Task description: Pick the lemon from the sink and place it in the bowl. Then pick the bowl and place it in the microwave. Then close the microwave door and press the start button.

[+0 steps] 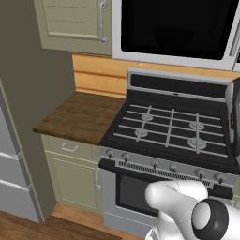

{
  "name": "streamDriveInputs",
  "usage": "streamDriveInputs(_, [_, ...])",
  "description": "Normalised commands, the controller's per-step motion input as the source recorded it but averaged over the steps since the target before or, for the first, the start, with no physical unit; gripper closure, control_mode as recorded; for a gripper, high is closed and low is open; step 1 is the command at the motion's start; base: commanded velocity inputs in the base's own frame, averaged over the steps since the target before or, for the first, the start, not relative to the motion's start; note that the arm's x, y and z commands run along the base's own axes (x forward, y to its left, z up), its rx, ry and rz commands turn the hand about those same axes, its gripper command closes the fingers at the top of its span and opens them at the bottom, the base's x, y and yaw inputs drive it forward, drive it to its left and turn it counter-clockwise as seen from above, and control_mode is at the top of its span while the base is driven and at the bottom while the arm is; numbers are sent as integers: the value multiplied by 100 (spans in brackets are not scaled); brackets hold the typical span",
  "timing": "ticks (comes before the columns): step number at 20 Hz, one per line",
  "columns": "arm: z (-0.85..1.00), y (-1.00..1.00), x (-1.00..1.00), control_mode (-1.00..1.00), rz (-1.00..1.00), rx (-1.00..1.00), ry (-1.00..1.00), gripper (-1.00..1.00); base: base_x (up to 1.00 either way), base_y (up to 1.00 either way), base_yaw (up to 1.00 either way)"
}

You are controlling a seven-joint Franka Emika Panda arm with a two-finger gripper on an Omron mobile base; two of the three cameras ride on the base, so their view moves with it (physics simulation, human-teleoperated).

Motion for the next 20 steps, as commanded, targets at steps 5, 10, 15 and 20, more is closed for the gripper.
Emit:
streamDriveInputs(5, [0, -20, 3, -100, 11, 5, -4, 100, 0, 0, 0])
streamDriveInputs(10, [0, -14, 10, -100, 6, 2, 0, 100, 0, 0, 0])
streamDriveInputs(15, [0, -5, 19, -100, 2, 0, 0, 100, 0, 0, 0])
streamDriveInputs(20, [0, -18, 25, -100, 0, 2, 0, 100, 0, 0, 0])
